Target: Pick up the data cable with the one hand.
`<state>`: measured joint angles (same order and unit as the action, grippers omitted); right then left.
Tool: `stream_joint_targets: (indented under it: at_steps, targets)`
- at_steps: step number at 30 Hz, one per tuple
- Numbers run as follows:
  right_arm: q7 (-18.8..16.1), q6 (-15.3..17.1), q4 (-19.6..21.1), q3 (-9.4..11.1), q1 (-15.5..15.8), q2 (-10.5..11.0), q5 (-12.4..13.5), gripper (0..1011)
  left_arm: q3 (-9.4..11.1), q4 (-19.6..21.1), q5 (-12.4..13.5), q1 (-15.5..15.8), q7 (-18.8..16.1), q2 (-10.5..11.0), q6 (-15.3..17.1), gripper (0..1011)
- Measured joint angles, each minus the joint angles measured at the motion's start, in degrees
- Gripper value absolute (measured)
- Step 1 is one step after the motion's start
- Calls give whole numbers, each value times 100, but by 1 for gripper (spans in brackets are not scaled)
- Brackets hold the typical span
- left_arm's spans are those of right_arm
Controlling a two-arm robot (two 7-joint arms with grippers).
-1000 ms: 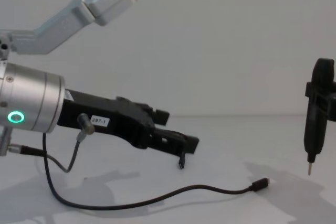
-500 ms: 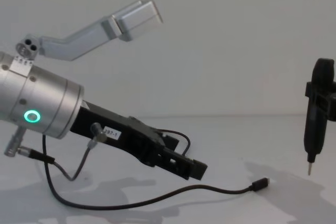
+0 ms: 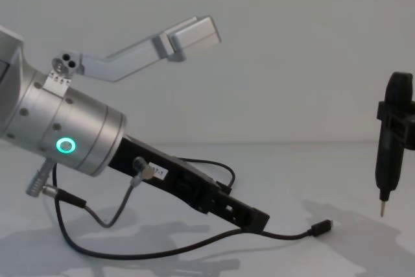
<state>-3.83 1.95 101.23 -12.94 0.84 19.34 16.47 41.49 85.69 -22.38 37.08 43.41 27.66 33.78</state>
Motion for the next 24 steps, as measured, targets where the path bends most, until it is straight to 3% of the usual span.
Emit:
stream_joint_targets:
  at_steps: [24]
  targets:
    - [0,0,0,0,0,0,0,279,351,-285,162,209,-345,-278,395,1001]
